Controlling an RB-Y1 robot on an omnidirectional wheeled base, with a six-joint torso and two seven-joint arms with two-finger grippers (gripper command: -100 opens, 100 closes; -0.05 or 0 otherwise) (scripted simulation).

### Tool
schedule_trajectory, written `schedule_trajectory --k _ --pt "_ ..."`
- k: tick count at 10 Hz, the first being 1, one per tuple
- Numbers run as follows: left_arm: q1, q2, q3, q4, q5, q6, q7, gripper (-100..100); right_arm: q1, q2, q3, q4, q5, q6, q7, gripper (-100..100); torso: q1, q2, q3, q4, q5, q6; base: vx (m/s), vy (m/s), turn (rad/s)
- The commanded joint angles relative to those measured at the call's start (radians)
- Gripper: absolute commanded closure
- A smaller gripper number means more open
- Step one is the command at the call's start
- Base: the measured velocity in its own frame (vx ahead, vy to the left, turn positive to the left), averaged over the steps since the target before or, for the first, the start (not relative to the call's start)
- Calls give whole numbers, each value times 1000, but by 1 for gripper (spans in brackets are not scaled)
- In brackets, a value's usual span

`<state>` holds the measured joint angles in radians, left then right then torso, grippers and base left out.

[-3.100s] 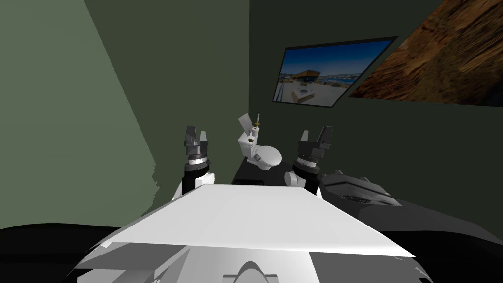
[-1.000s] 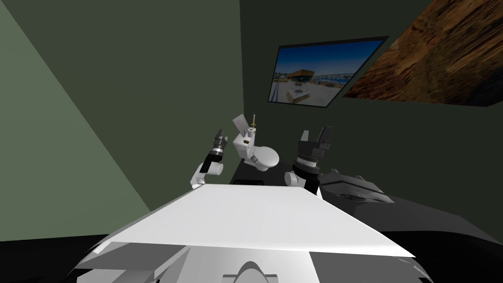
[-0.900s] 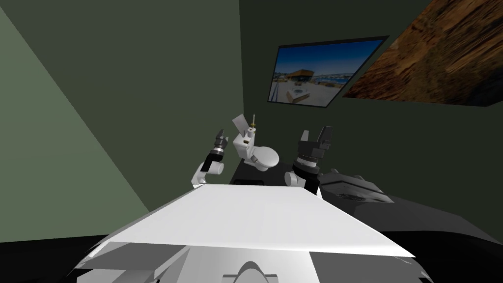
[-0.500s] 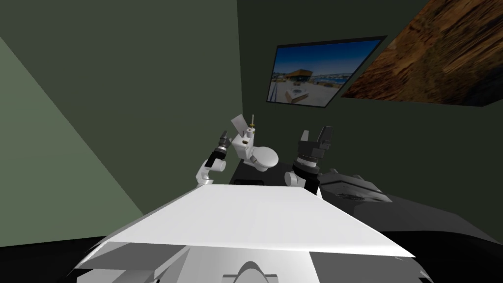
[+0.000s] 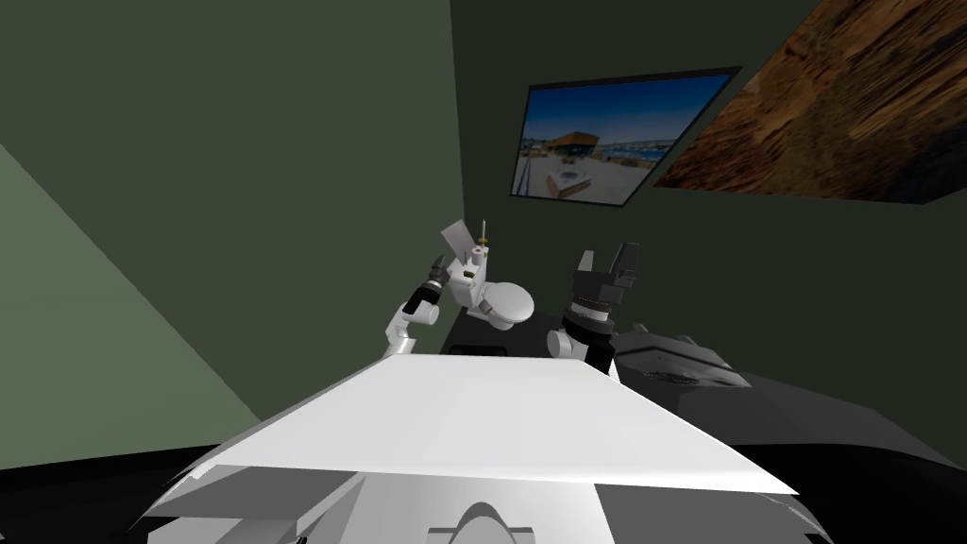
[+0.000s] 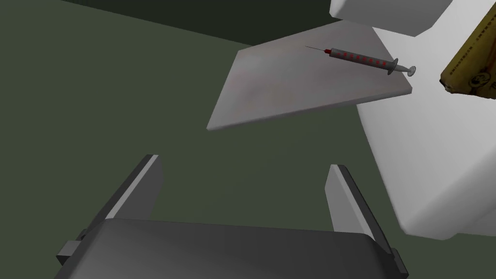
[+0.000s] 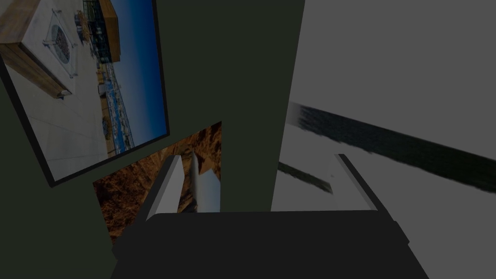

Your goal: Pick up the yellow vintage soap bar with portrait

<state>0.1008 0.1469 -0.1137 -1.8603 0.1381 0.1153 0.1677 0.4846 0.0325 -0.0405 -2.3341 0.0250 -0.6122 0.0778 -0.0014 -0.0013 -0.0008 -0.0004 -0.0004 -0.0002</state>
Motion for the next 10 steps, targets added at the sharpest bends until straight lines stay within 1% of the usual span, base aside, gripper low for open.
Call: schedule_trajectory --k 1,2,3,4,5,6,7,8,9,10 --pt "-13 -1 -3 12 4 31 9 -100 0 0 0 0 0 0 0 0 0 0 0 0 0 0 13 -15 -9" --pt "-38 -1 -10 40 13 68 26 -100 0 0 0 0 0 0 0 0 0 0 0 0 0 0 14 -20 -15" --pt "-38 -1 -10 40 13 71 26 -100 0 0 0 0 0 0 0 0 0 0 0 0 0 0 12 -17 -9" --pt "-63 -2 -17 69 22 110 43 -100 0 0 0 0 0 0 0 0 0 0 0 0 0 0 15 -17 -15" --pt "-87 -2 -23 98 31 137 59 -100 0 0 0 0 0 0 0 0 0 0 0 0 0 0 29 -29 -25" --pt "-87 -2 -23 98 31 149 59 -100 0 0 0 0 0 0 0 0 -1 0 0 0 0 0 21 -24 -5" --pt "-112 -2 -30 126 39 186 75 -100 0 0 0 0 0 0 0 0 0 0 0 0 0 0 14 -22 -13" --pt "-135 -2 -36 153 48 212 91 -100 0 0 0 0 0 0 0 0 0 0 0 0 0 0 19 -24 -22" --pt "-135 -2 -36 153 48 223 91 -100 0 0 0 0 0 0 0 0 0 0 0 0 0 0 18 -16 -8" --pt "-158 -2 -42 180 56 259 106 -100 0 0 0 0 0 0 0 0 0 0 0 0 0 0 20 -18 -13"
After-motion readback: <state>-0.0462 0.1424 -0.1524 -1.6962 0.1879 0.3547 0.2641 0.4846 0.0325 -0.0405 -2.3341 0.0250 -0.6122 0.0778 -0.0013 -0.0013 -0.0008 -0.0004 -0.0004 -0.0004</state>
